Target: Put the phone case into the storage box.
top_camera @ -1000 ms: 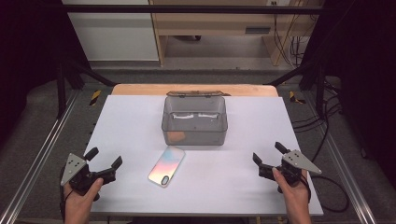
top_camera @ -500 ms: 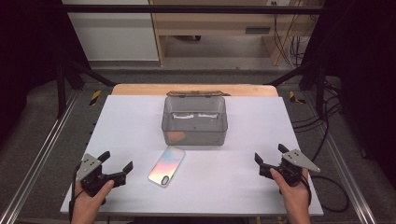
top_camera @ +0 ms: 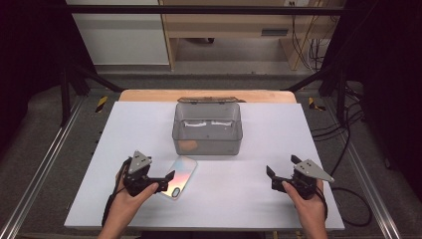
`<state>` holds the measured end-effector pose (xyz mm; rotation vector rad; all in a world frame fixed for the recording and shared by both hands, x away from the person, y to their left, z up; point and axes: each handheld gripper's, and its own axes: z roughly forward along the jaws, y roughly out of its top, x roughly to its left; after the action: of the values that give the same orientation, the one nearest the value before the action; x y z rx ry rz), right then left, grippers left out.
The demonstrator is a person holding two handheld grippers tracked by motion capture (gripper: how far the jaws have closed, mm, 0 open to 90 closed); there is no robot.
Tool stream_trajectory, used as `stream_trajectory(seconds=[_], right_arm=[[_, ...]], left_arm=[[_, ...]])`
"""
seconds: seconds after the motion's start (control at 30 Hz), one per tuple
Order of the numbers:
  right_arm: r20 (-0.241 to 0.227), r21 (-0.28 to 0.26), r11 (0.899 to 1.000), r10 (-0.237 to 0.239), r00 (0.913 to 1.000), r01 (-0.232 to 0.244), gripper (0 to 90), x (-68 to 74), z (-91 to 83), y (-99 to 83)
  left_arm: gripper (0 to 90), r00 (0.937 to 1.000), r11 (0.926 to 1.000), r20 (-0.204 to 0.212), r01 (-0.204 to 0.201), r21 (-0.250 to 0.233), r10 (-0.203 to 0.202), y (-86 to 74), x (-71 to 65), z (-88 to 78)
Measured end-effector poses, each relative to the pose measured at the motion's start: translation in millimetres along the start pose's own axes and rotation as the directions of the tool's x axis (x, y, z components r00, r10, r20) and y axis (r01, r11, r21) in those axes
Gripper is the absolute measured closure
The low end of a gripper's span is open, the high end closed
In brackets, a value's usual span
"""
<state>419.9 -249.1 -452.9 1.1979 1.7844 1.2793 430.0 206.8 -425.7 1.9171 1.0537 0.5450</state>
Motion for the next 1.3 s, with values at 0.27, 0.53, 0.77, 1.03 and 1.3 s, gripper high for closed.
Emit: stream_trajectory(seconds=[0.27,0.53,0.77,1.03,1.3], right_arm=[[-0.008,0.016,1.0,-0.012,0.9999,0.012,4.3,2.7,1.0,-0.6],[-0.024,0.025,0.999,-0.021,0.9995,0.022,4.3,6.6,2.7,0.5],[-0.025,0.031,0.999,-0.025,0.9994,0.026,4.4,8.1,3.5,0.8],[-0.024,0.038,0.999,-0.015,0.9996,0.016,4.7,7.1,3.5,-0.8],[-0.025,0.041,0.999,-0.012,0.9996,0.013,4.9,7.8,3.6,-0.3]], left_arm=[[4.7,0.999,0.9937,0.013,-0.043,0.103,0.042,-1.5,-15.9,25.0],[4.8,0.999,0.9902,0.006,-0.044,0.133,0.043,-5.1,-15.4,28.6],[10.8,0.9986,0.9887,-0.017,-0.048,0.142,0.051,-13.1,-9.6,26.1],[49.3,0.996,0.9908,-0.083,-0.021,0.133,0.032,-25.6,11.4,18.2],[82.7,0.9964,0.979,-0.085,0.011,0.204,0.006,-43.4,24.8,17.2]])
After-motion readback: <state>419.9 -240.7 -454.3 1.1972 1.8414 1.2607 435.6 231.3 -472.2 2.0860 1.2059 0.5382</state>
